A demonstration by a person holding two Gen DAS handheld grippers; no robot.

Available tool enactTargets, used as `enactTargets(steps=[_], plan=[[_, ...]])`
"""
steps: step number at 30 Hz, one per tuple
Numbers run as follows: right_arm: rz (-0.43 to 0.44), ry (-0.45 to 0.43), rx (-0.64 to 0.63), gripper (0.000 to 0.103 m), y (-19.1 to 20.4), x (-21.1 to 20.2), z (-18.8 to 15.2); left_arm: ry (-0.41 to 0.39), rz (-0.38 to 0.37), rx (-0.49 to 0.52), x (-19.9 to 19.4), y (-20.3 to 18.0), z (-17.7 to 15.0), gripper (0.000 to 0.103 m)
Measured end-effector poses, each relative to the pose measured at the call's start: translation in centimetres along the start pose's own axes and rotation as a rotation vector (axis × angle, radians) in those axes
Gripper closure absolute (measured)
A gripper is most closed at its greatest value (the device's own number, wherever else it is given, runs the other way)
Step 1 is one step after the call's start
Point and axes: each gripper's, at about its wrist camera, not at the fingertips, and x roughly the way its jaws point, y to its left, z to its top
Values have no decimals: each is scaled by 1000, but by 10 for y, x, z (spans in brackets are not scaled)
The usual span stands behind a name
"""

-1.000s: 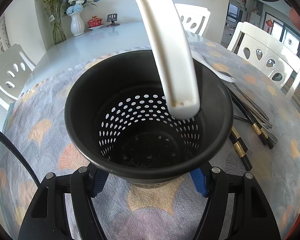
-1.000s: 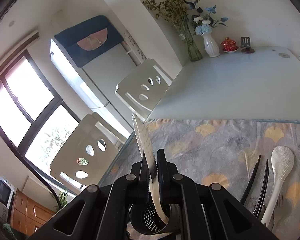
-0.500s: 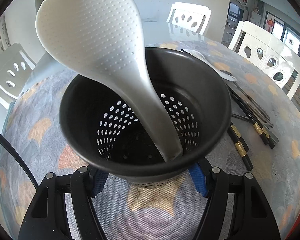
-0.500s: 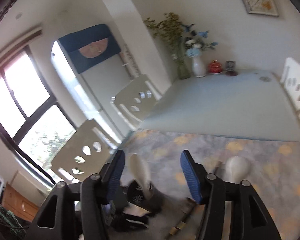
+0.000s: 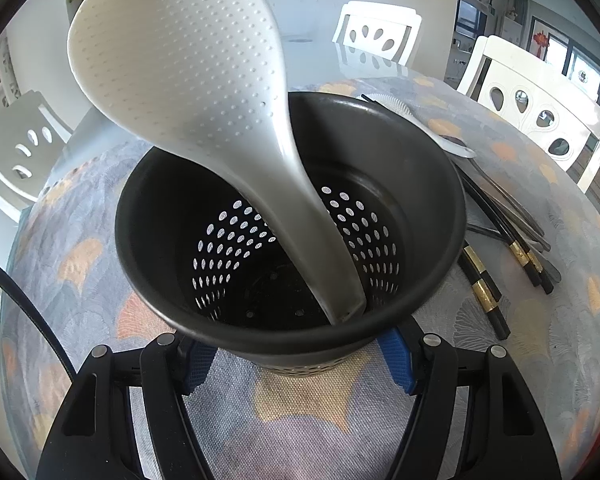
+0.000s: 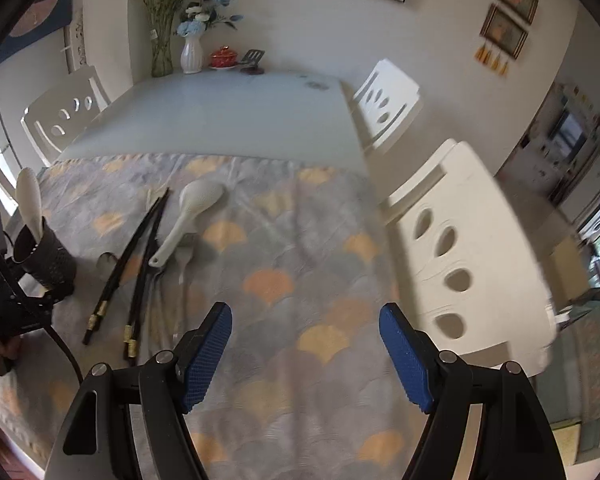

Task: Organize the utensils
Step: 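Open the right gripper and withdraw it from the holder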

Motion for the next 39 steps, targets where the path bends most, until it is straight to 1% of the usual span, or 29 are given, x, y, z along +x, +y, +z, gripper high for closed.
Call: enactTargets(steps=[3, 8, 12, 19, 26, 32, 36, 39], plan=[[35, 0, -10, 29, 12, 2, -2, -1, 1, 0, 0, -1, 1, 35], [26, -2, -16, 29, 26, 9, -3, -1, 4, 2, 1, -3, 2, 35], [48, 3, 9, 29, 21, 13, -3, -1, 3, 0, 2, -2, 2, 35], [64, -6, 4, 29, 25, 13, -4, -1, 1, -2, 1, 1, 0, 35], [38, -38, 6, 29, 27, 11, -2, 0, -9, -10, 2, 1, 0, 35], [5, -42, 13, 29, 22, 23, 3, -1, 0, -4, 1, 1, -1, 35], [-59, -62, -20, 29, 26, 27, 6, -1, 3, -3, 2, 0, 0, 35], [-77, -80, -41, 29, 30, 27, 8, -1, 3, -3, 2, 0, 0, 35]])
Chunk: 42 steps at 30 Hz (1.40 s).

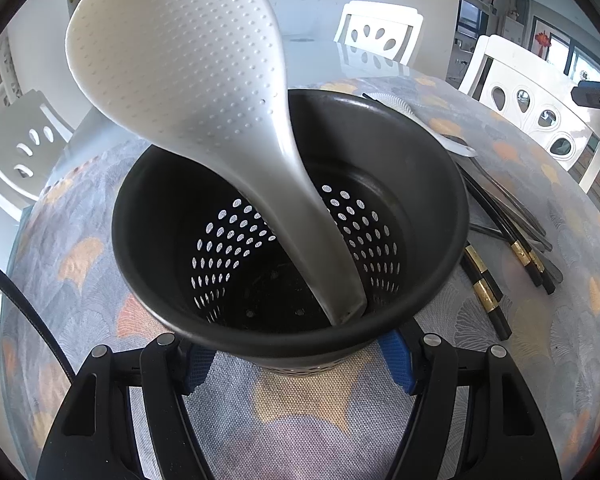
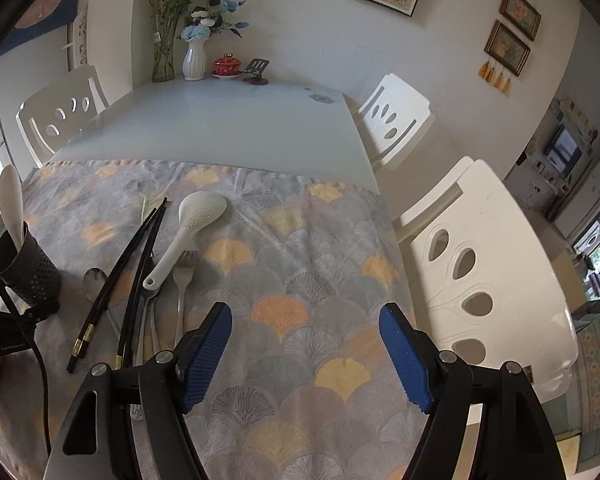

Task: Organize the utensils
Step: 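Open the right gripper and withdraw it from the holder, then lower the right gripper onto the second white rice paddle handle and close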

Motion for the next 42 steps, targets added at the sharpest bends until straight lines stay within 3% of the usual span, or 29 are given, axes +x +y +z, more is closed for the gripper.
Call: enactTargets(steps=[13, 33, 42], plan=[[13, -43, -79, 29, 19, -2, 3, 0, 2, 0, 1, -2, 1, 35], [39, -40, -64, 29, 19, 1, 8, 0, 2, 0, 1, -2, 1, 35], [101, -33, -14, 29, 19, 15, 15, 0, 2, 0, 1, -1, 1, 35]])
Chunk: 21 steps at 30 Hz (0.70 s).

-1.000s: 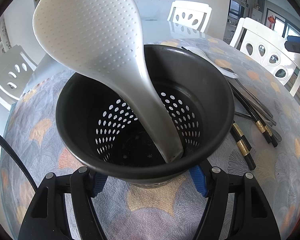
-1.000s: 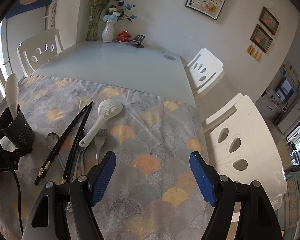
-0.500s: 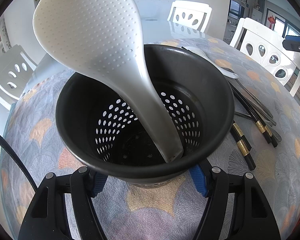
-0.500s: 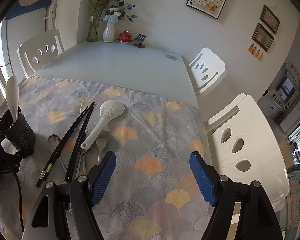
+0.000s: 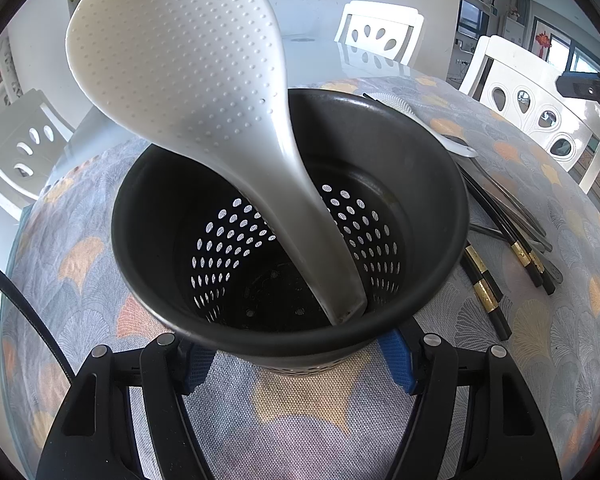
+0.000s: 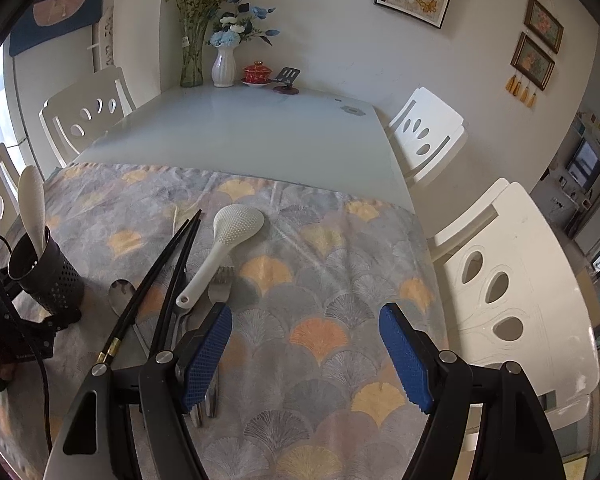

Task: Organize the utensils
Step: 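Lower the right gripper onto the second white rice paddle handle and close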

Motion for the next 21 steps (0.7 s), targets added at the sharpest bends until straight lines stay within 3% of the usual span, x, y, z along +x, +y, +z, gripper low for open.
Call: enactTargets(steps=[14, 21], plan=[[229, 94, 97, 29, 8, 67, 27, 0, 1, 0, 0, 0, 0, 34], [328, 155, 184, 48, 10, 115, 48, 0, 5, -1, 1, 0, 0, 34]])
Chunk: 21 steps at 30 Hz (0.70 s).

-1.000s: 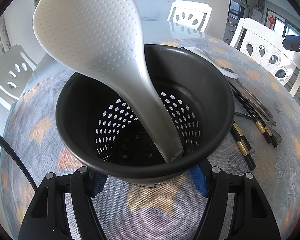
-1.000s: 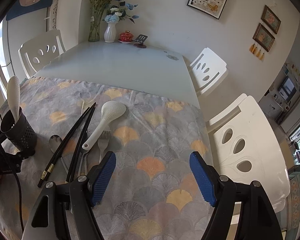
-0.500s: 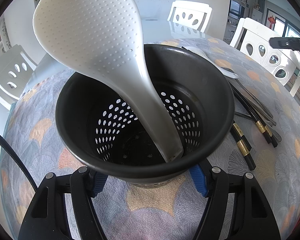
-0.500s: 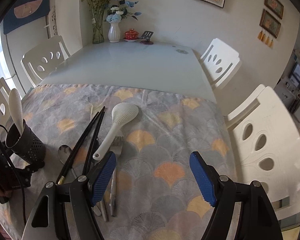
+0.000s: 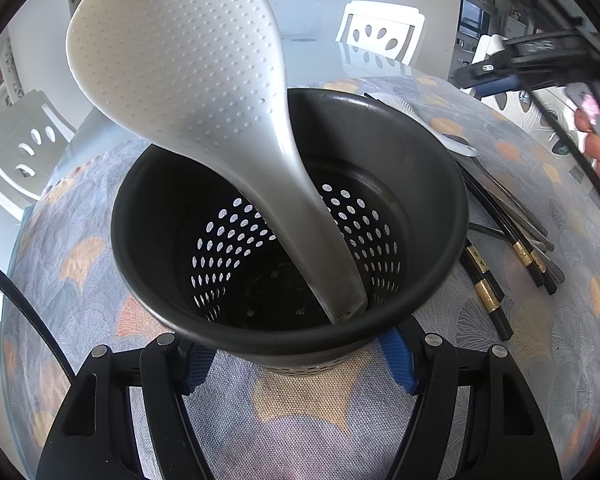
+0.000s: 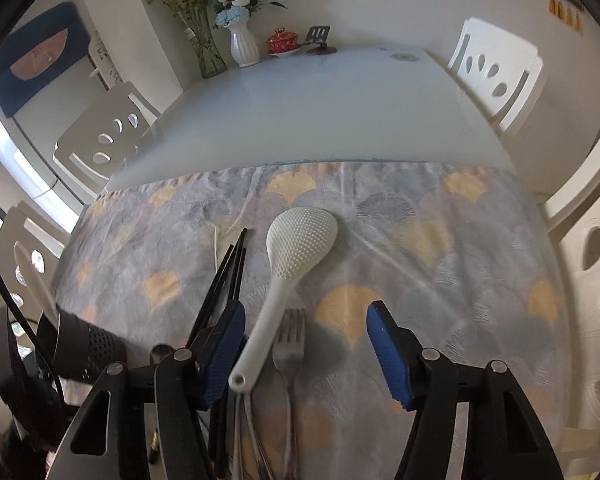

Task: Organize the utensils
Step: 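Lower the right gripper onto the second white rice paddle handle and close, then lift the second white rice paddle off the cloth with the right gripper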

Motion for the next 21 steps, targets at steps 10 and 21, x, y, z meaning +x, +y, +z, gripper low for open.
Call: enactTargets(steps=[10, 21], plan=[[51, 106, 18, 60, -1, 59, 16, 1, 1, -1, 1, 0, 0, 33], [-27, 109, -27, 78, 15, 79, 20, 2, 1, -1, 1, 0, 0, 33]])
